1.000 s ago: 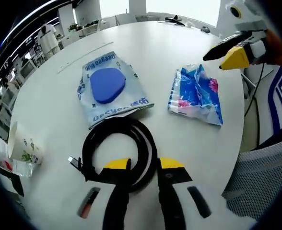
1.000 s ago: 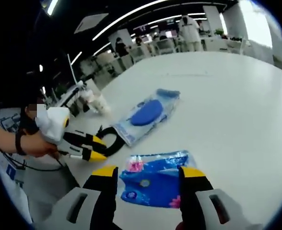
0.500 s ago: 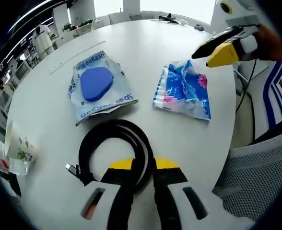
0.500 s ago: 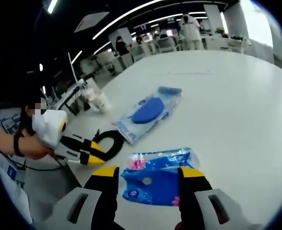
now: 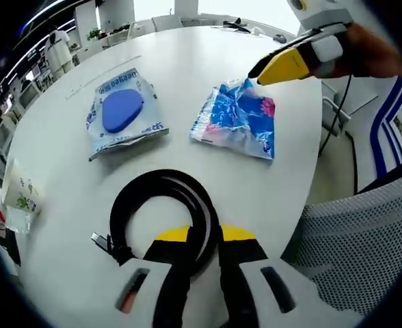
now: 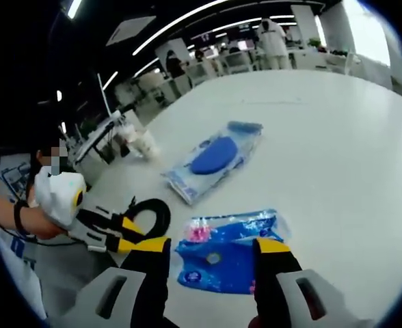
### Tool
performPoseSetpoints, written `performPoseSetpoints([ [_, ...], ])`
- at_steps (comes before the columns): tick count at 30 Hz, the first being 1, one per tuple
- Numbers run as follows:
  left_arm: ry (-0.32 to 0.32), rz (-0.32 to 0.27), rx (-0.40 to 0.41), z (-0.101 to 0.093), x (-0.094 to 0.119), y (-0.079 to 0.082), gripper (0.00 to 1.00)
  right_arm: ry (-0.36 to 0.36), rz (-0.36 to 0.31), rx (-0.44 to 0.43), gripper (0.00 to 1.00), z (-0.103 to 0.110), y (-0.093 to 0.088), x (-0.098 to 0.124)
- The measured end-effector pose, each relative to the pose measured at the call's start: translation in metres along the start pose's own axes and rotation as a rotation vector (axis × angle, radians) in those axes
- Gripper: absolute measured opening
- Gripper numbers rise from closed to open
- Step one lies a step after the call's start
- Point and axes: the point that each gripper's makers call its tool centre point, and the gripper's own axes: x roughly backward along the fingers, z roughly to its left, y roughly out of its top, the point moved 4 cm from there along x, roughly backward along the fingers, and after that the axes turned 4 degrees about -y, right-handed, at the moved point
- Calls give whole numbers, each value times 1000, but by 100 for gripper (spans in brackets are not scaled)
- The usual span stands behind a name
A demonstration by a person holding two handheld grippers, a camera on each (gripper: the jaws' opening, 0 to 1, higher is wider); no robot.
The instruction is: Arrange the tabletop items into an orderly group along one side of the table until the central work area is clear of visible clutter.
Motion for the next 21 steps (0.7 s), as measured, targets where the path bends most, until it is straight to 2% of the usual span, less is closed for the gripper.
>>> performPoseSetpoints([
  [7,-6,-11,46,1,2,3,13,0,1,0,48,0,-1,0],
  [16,-16,-69,119,3,12,13,14,-2,3,-6,48,-2,-2,2],
  [19,-26,-112,181,4,17,14,14,-1,0,-9,48,-2,-2,3],
  [21,-29,-150,253,8,21,15,14,-4,0,-13,48,-3,-3,3],
])
